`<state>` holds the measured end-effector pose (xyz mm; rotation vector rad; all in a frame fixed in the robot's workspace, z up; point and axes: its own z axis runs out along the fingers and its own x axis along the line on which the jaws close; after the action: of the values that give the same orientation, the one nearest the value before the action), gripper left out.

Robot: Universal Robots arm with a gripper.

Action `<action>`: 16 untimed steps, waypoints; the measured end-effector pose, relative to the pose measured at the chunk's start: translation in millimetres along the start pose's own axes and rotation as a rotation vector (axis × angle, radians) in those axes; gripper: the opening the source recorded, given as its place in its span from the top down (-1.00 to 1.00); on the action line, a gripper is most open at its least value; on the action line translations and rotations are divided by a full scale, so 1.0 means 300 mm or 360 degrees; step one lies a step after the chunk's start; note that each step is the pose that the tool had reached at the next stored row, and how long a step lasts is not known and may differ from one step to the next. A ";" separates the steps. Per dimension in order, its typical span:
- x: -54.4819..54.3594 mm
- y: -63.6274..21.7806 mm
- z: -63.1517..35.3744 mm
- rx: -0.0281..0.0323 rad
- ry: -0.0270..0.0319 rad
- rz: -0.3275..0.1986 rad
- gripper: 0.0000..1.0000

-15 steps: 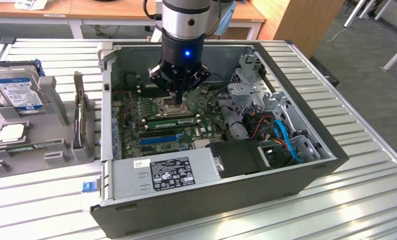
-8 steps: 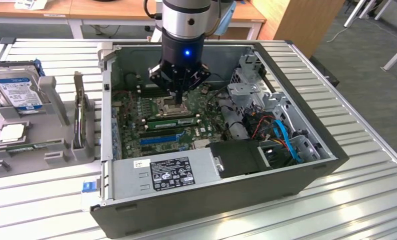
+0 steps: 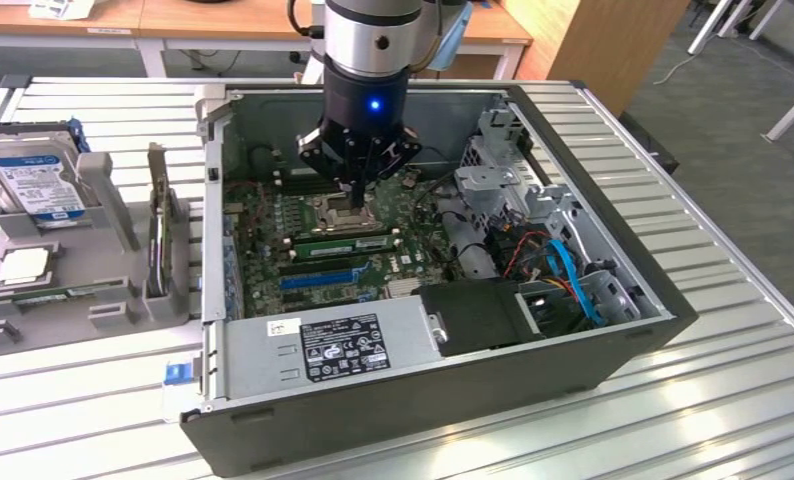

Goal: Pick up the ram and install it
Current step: 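Press down the ram until it locks into place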

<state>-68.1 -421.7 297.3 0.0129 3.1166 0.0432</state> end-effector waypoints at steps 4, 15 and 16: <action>-0.012 0.000 0.000 0.00001 0.00007 0.0001 0.80; -0.013 0.000 0.000 0.00004 0.00000 0.0021 0.80; -0.013 0.000 0.000 0.00006 0.00000 0.0023 0.80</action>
<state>-64.1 -421.7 297.3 0.0359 3.1167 0.0429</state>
